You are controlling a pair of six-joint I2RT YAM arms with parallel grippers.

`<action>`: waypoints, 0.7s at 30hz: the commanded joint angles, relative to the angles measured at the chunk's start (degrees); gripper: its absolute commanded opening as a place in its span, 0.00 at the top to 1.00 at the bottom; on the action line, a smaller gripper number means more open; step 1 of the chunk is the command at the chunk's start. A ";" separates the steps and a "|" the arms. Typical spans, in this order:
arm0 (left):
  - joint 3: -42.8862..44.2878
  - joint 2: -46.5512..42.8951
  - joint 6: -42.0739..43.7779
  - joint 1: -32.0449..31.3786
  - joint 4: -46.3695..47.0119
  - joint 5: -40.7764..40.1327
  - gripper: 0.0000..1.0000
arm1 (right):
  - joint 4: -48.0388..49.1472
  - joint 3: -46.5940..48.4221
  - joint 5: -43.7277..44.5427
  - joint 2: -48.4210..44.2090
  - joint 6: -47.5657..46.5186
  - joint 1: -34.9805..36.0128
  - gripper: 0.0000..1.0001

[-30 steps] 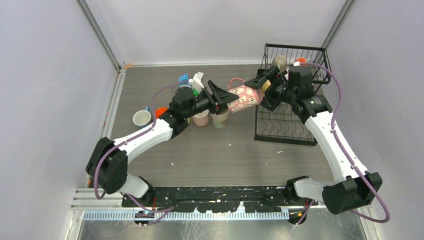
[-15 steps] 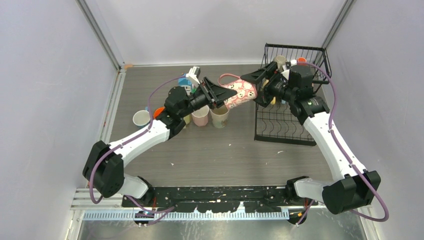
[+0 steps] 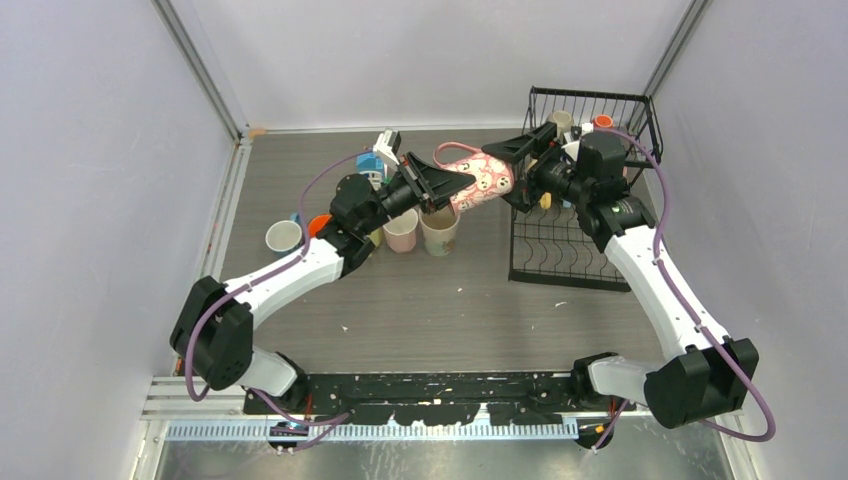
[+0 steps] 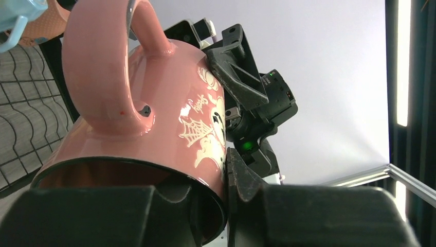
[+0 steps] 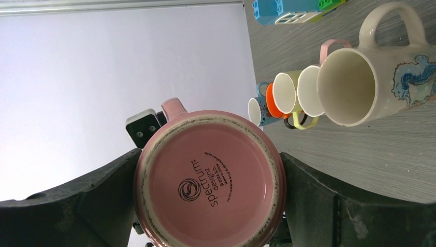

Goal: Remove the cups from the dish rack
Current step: Place the cup at the center of the board.

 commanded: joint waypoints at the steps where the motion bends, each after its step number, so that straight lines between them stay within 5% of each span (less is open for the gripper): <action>1: 2.86 -0.79 -0.74 -0.31 8.35 -1.57 1.00 | 3.55 0.03 -2.66 -2.18 -2.00 0.82 0.27; 6: 1.94 -2.52 1.71 -0.24 6.92 -2.84 1.00 | 3.71 0.20 -2.06 -2.50 -1.86 0.84 0.01; 21: -2.75 -8.16 2.73 4.36 7.45 -5.36 1.00 | 7.24 0.39 -3.75 -2.33 0.73 -0.90 0.00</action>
